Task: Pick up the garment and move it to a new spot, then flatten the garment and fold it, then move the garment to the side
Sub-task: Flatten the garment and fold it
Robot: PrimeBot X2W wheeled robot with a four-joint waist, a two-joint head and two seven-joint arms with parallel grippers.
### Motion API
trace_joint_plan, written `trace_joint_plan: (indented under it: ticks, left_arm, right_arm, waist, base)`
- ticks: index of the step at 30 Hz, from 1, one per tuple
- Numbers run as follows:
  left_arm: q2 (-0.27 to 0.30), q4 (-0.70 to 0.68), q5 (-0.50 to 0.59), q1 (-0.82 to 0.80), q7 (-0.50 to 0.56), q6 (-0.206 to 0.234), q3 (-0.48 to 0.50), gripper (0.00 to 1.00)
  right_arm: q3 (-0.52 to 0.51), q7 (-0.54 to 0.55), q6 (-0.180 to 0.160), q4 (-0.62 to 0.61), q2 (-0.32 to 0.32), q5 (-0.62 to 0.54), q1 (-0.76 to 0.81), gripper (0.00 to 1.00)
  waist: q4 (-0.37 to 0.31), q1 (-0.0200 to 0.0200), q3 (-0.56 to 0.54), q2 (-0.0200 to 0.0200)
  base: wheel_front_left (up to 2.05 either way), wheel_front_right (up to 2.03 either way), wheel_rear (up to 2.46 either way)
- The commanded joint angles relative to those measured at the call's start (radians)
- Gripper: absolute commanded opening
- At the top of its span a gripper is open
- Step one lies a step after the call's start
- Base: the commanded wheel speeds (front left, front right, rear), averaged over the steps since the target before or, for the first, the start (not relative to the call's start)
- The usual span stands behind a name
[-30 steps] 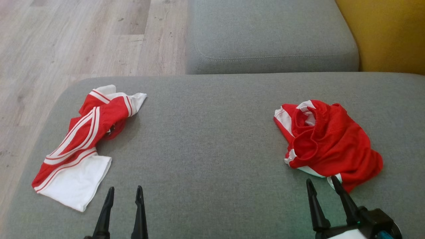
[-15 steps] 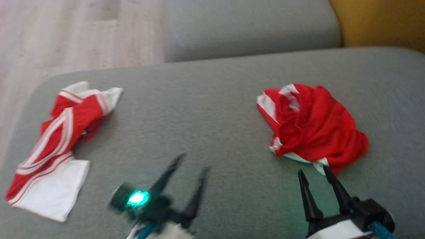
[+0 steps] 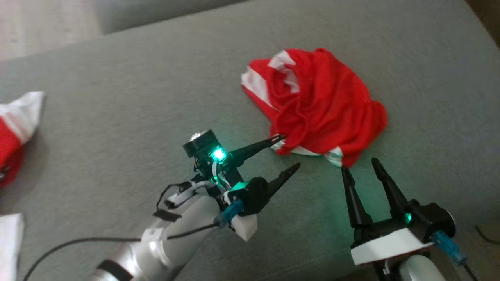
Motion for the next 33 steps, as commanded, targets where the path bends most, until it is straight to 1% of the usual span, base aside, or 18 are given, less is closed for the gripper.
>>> trace_joint_plan:
  ticks: [1, 2, 5, 9, 15, 16, 17, 18, 19, 23, 25, 28, 30, 33]
  left_arm:
    - [0.017, -0.008, -0.01, -0.051, -0.004, 0.002, 0.01, 1.0]
    - [0.03, 0.026, -0.001, -0.102, -0.004, 0.002, -0.032, 1.0]
    - [0.042, 0.066, 0.013, -0.138, -0.004, 0.003, -0.052, 1.0]
    - [0.07, 0.129, 0.055, -0.194, -0.004, 0.028, -0.095, 1.0]
    - [0.117, 0.2, 0.072, -0.246, -0.004, 0.015, -0.18, 1.0]
    - [0.121, 0.205, 0.065, -0.253, -0.004, 0.013, -0.188, 0.75]
    - [0.122, 0.2, 0.056, -0.258, -0.004, 0.012, -0.195, 0.3]
    - [0.121, 0.189, 0.042, -0.26, -0.004, 0.011, -0.199, 0.0]
    - [0.119, 0.178, 0.026, -0.259, -0.004, 0.01, -0.203, 0.0]
    - [0.08, 0.07, -0.128, -0.242, -0.004, 0.003, -0.197, 0.0]
    - [0.055, 0.004, -0.234, -0.239, -0.004, 0.003, -0.2, 0.0]
    - [0.03, -0.081, -0.426, -0.269, -0.004, 0.002, -0.194, 0.0]
    - [0.016, -0.104, -0.548, -0.307, -0.004, 0.002, -0.161, 0.0]
    - [0.003, -0.113, -0.668, -0.379, -0.004, 0.002, -0.106, 0.0]
  right_arm:
    - [0.027, -0.004, 0.007, -0.033, -0.005, 0.008, -0.029, 1.0]
    - [0.028, -0.004, 0.007, -0.035, -0.005, 0.016, -0.035, 1.0]
    - [0.034, -0.004, 0.007, -0.039, -0.005, 0.024, -0.04, 1.0]
    - [0.045, -0.004, 0.007, -0.042, -0.005, 0.039, -0.045, 1.0]
    - [0.05, -0.004, 0.007, -0.038, -0.005, 0.051, -0.037, 1.0]
    - [0.051, -0.004, 0.007, -0.037, -0.005, 0.05, -0.035, 1.0]
    - [0.052, -0.004, 0.007, -0.036, -0.005, 0.05, -0.034, 1.0]
    - [0.051, -0.004, 0.007, -0.034, -0.005, 0.05, -0.032, 1.0]
    - [0.051, -0.004, 0.007, -0.032, -0.005, 0.05, -0.031, 1.0]
    - [0.061, -0.004, 0.007, -0.017, -0.005, 0.054, -0.026, 1.0]
    - [0.062, -0.004, 0.007, -0.01, -0.005, 0.054, -0.019, 1.0]
    - [0.062, -0.004, 0.007, 0.002, -0.005, 0.045, 0.001, 1.0]
    - [0.061, -0.004, 0.007, 0.007, -0.005, 0.039, 0.015, 1.0]
    - [0.059, -0.004, 0.007, 0.011, -0.005, 0.026, 0.031, 1.0]
  waist:
    - [-0.083, -0.0004, 0.076, 0.0]
    - [-0.107, -0.0004, 0.089, 0.0]
    - [-0.128, -0.0004, 0.099, 0.0]
    - [-0.154, -0.0004, 0.106, 0.0]
    - [-0.164, -0.0004, 0.095, 0.0]
    - [-0.165, -0.0004, 0.092, 0.0]
    - [-0.165, -0.0004, 0.088, 0.0]
    - [-0.164, -0.0004, 0.084, 0.0]
    - [-0.162, -0.0004, 0.079, 0.0]
    - [-0.156, -0.0004, 0.036, 0.0]
    - [-0.158, -0.0004, 0.003, 0.0]
    - [-0.159, -0.0004, -0.059, 0.0]
    - [-0.158, -0.0004, -0.095, 0.0]
    - [-0.158, -0.0004, -0.142, 0.0]
  base:
    - [0.0, 0.0, 0.0]
    - [0.0, 0.0, 0.0]
    - [0.0, 0.0, 0.0]
    - [0.0, 0.0, 0.0]
    - [0.0, 0.0, 0.0]
    - [0.0, 0.0, 0.0]
    - [0.0, 0.0, 0.0]
    - [0.0, 0.0, 0.0]
    - [0.0, 0.0, 0.0]
    - [0.0, 0.0, 0.0]
    - [0.0, 0.0, 0.0]
    - [0.0, 0.0, 0.0]
    - [0.0, 0.0, 0.0]
    - [0.0, 0.0, 0.0]
